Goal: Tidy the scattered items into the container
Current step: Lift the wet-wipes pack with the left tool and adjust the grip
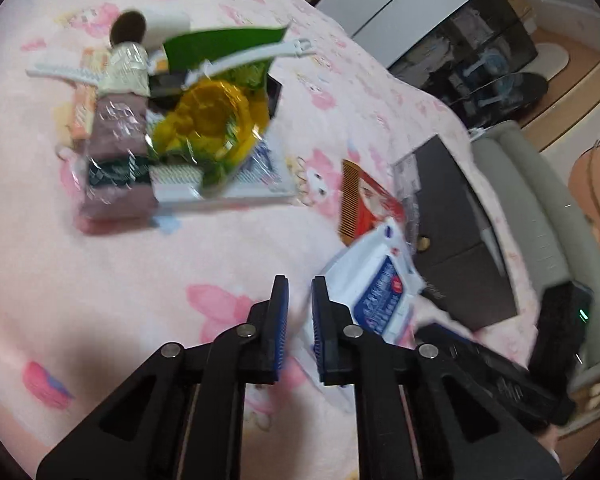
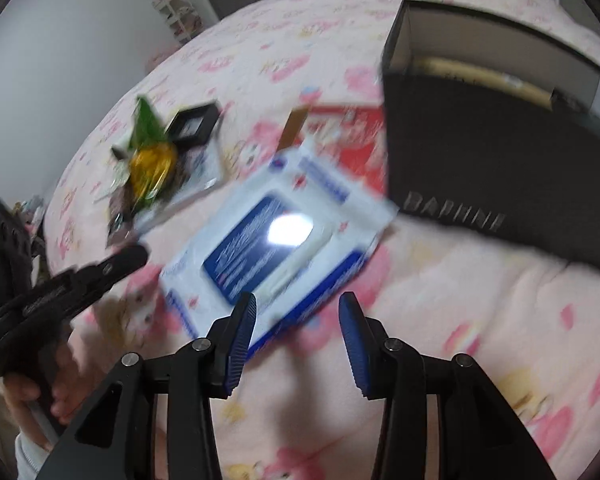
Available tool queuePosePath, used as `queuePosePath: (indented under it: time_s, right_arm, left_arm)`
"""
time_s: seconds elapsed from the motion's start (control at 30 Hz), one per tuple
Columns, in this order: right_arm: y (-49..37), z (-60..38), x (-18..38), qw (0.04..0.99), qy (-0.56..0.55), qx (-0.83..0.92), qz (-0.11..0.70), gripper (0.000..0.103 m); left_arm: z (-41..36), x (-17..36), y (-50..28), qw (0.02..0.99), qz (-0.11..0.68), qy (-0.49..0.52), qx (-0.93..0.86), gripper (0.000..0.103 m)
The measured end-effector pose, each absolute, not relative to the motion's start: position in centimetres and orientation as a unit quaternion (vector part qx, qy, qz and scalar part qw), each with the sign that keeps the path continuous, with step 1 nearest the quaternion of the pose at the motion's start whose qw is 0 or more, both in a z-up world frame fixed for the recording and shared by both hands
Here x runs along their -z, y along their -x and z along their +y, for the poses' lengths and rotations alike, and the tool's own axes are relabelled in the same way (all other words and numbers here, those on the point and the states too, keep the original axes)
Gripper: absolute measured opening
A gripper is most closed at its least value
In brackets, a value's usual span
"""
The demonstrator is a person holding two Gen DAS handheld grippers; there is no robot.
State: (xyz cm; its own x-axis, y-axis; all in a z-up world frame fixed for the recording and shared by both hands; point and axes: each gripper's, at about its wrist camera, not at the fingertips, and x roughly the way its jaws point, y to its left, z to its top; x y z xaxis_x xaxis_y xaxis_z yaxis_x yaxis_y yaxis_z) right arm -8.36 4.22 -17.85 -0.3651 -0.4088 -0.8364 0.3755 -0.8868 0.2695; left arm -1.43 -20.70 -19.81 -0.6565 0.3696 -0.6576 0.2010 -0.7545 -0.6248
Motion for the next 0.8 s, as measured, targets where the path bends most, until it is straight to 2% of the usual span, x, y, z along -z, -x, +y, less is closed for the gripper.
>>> queuePosePath:
  time_s: [0.03, 0.13, 0.2, 0.3, 0.4, 0.5, 0.6, 0.7, 0.8]
  right_arm:
    - [9.1, 4.3, 17.6, 0.229, -0.505, 0.832, -0.012, 0.041]
    - [11.4, 4.3, 18.1, 0.211, -0.5, 0.84, -0.003, 0.042]
    - [12.9, 4.1, 19.2, 0.209, -0.505, 0.837, -0.009, 0.042]
    - [14.0, 3.9, 20.5, 0.221, -0.499, 0.837, -0.038, 0.049]
    - [13.9, 3.4, 20.9, 0.224, -0.493, 0.84, -0.036, 0.045]
    - [12.9, 3.7, 20.3, 0.238, -0.491, 0.838, -0.035, 0.029]
    - [11.0, 4.3, 19.6, 0.262, -0.499, 0.825, -0.041, 0.019]
    - [7.9, 4.3, 19.5, 0.292, -0.519, 0.803, -0.034, 0.018]
    - [5.5, 3.8, 20.0, 0.306, -0.539, 0.784, -0.012, 0.018]
  left_arm:
    - [-20.4, 20.2, 1.2, 0.055, -0.35, 0.419, -0.836, 0.024]
    - [-19.1, 21.1, 0.6, 0.068, -0.349, 0.443, -0.823, 0.033]
    - [-18.4, 21.5, 0.7, 0.07, -0.338, 0.452, -0.823, 0.034]
    - [-18.0, 21.9, 1.2, 0.07, -0.328, 0.461, -0.822, 0.032]
    - [-18.3, 21.8, 1.6, 0.066, -0.327, 0.454, -0.827, 0.025]
    - [-19.3, 21.4, 1.2, 0.04, -0.333, 0.429, -0.839, 0.025]
    - [-20.8, 21.4, 0.8, 0.015, -0.358, 0.407, -0.84, 0.025]
    - [-21.7, 21.5, 0.2, 0.002, -0.378, 0.394, -0.837, 0.025]
    - [-21.4, 21.2, -0.1, -0.017, -0.363, 0.391, -0.846, 0.025]
